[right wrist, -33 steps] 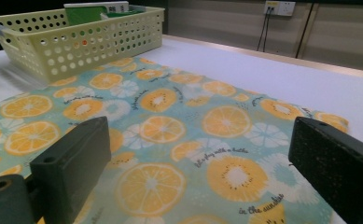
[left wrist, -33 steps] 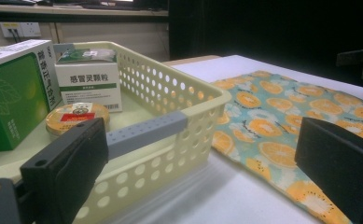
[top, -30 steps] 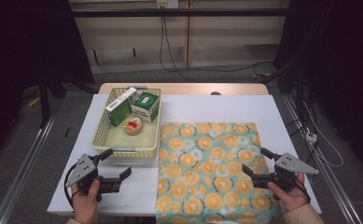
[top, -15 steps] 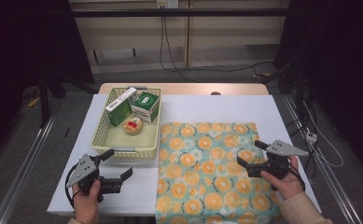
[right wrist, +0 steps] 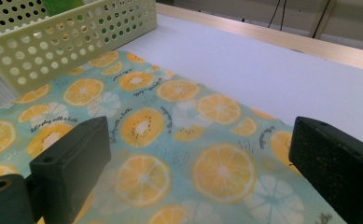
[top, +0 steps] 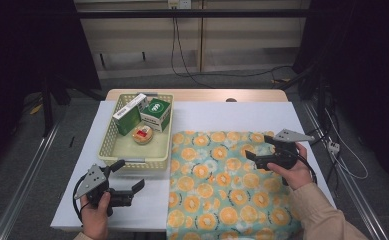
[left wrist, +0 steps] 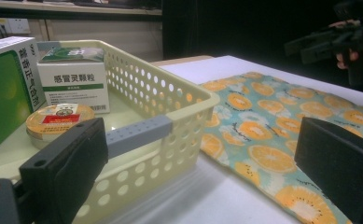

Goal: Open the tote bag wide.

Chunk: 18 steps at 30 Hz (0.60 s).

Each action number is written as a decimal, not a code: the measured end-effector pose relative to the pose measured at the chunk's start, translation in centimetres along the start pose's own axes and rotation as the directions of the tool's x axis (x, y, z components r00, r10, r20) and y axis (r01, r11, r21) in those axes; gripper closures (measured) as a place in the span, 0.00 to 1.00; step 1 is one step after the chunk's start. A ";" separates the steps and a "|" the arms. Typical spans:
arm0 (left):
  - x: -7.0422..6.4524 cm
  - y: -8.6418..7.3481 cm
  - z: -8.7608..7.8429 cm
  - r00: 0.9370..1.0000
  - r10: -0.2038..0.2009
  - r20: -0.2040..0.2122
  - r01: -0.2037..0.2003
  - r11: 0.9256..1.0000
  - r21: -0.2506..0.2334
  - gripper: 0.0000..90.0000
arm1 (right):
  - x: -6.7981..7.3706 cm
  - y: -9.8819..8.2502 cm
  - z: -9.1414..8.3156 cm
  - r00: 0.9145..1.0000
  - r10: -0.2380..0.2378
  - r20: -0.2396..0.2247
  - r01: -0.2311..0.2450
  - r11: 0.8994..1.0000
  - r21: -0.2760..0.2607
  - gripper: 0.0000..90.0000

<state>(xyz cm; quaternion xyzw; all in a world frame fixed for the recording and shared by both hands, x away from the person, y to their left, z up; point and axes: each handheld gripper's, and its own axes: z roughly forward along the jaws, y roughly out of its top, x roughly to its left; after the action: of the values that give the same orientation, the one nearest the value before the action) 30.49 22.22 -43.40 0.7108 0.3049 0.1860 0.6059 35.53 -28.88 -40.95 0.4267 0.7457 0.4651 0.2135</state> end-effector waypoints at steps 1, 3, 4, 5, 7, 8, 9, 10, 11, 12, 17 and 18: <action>0.0 0.0 0.0 1.000 0.000 0.002 0.000 1.000 -0.001 0.03 | 0.0 0.3 0.3 1.000 -0.006 0.001 0.006 1.000 0.002 0.06; 0.0 0.0 0.1 1.000 0.002 0.002 -0.002 1.000 0.001 0.03 | -0.2 0.8 1.0 1.000 -0.017 -0.003 0.017 1.000 0.021 0.08; 0.0 0.0 0.1 1.000 0.000 0.001 0.000 1.000 0.000 0.03 | -0.2 1.1 1.4 1.000 -0.020 -0.008 0.020 0.999 0.025 0.10; 0.1 -0.1 0.1 1.000 -0.001 0.003 0.001 1.000 0.000 0.03 | -0.3 1.3 1.8 1.000 -0.023 -0.015 0.024 0.999 0.032 0.10; 0.1 0.0 0.1 1.000 0.001 0.003 -0.001 1.000 -0.001 0.03 | -0.4 1.7 2.8 0.999 -0.032 -0.022 0.033 0.998 0.045 0.10; 0.2 0.0 0.2 1.000 0.000 0.004 0.000 1.000 -0.004 0.03 | -0.3 1.9 3.3 0.999 -0.039 -0.026 0.041 0.998 0.050 0.12; 0.2 0.1 0.2 1.000 -0.004 0.006 0.004 1.000 -0.011 0.03 | -0.2 2.1 3.8 0.999 -0.043 -0.025 0.044 0.997 0.058 0.12; 0.2 0.1 0.3 1.000 0.001 0.005 -0.001 1.000 -0.010 0.03 | -0.1 2.2 4.3 0.998 -0.052 -0.030 0.054 0.997 0.064 0.13; 0.2 0.2 0.3 1.000 0.004 0.004 -0.004 1.000 -0.008 0.03 | 0.0 2.4 4.9 0.998 -0.060 -0.036 0.062 0.995 0.076 0.13; 0.2 0.1 0.3 1.000 0.005 0.003 -0.005 1.000 -0.007 0.03 | 0.2 2.6 5.4 0.997 -0.068 -0.042 0.072 0.994 0.088 0.15; 0.4 0.1 0.1 1.000 -0.004 -0.004 0.004 1.000 -0.013 0.03 | 0.6 3.6 8.1 0.993 -0.086 -0.077 0.094 0.990 0.105 0.17; 0.4 0.2 0.1 1.000 -0.003 -0.003 0.003 1.000 -0.013 0.03 | 0.7 3.7 8.7 0.993 -0.088 -0.079 0.097 0.989 0.111 0.18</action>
<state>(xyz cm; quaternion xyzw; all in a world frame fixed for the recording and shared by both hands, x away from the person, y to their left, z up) 30.91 22.40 -43.30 0.7060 0.3058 0.1882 0.6104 42.99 -23.13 -41.82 0.3857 0.7976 0.4265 0.1821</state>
